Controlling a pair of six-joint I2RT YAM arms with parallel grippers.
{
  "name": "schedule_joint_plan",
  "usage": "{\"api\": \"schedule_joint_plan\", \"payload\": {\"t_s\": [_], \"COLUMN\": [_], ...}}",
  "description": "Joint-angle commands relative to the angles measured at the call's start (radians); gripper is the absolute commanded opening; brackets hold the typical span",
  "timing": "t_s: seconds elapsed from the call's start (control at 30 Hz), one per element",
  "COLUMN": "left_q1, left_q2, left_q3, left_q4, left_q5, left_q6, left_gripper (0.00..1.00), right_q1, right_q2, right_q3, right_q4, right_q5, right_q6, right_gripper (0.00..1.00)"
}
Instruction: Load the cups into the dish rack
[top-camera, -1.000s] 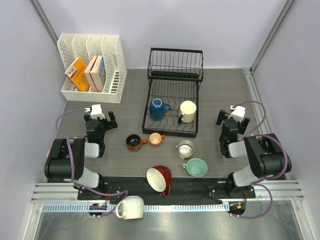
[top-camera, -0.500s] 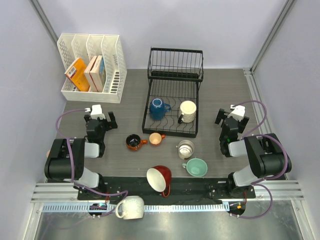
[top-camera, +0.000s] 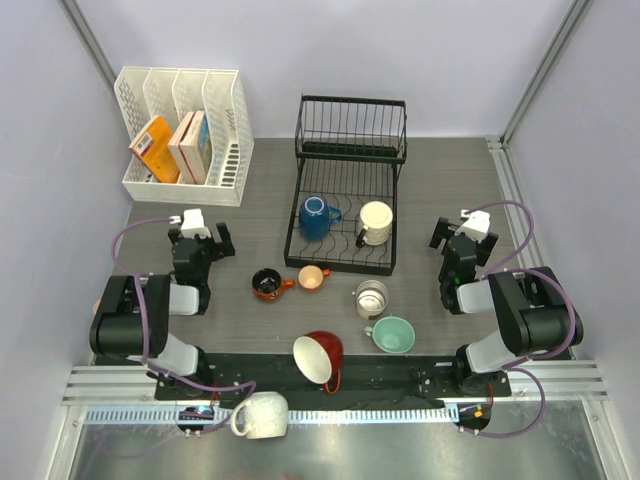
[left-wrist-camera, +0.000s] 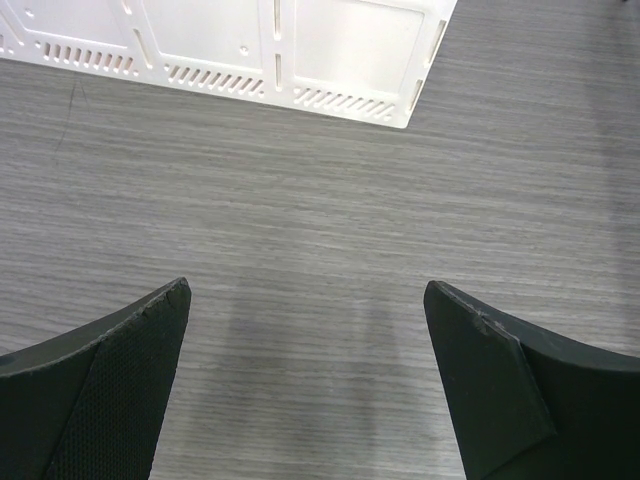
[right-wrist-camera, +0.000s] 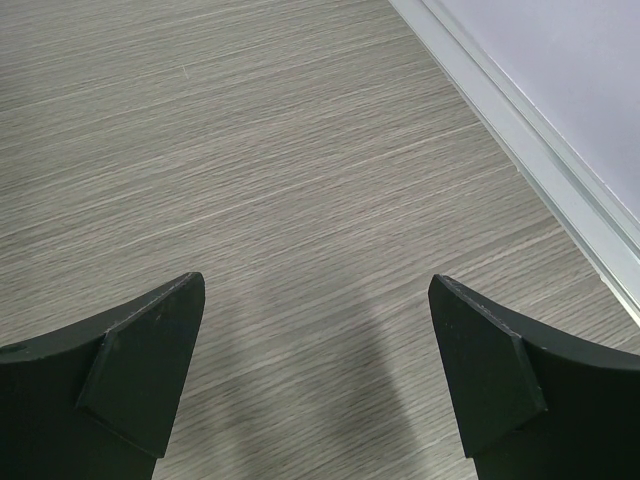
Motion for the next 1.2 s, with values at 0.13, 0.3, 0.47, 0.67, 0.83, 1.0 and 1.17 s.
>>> {"api": "schedule_joint_plan", "payload": {"t_s": [0.13,0.3,0.47,0.67,0.83,1.0,1.17], "left_q1": [0.002,0.002,0.006,0.008,0.009,0.008,0.008], "left_q2": [0.117,0.109,0.091,0.0,0.0,-0.001,-0.001], "left_q3": [-0.169,-0.162,-0.17,-0.016,-0.042,-0.018,0.001], "left_q4": [0.573,0.569,0.548,0.125,0.178,0.123,0.1], "left_q5": [-0.006,-0.111,-0.07,-0.043,-0.058,-0.053,-0.047], "left_q6": [0.012,-0.016,-0.011,-0.013,-0.019,-0.017,-0.017], "left_gripper": [0.99,1.0,0.99,0.99,0.99,0.99,0.99], "right_q1": [-0.004,-0.004,-0.004,-0.003,-0.004,-0.004,-0.004], "right_q2": [-0.005,-0.005,-0.005,-0.005,-0.005,-0.005,-0.005], "right_q3": [0.027,0.025,0.027,0.027,0.027,0.027,0.027], "right_q4": [0.044,0.044,0.046,0.046,0.044,0.046,0.046], "right_q5": [0.01,0.01,0.01,0.009,0.012,0.01,0.01], "right_q6": [0.023,0.023,0.021,0.023,0.023,0.021,0.021], "right_gripper": [1.0,1.0,1.0,1.0,1.0,1.0,1.0]}}
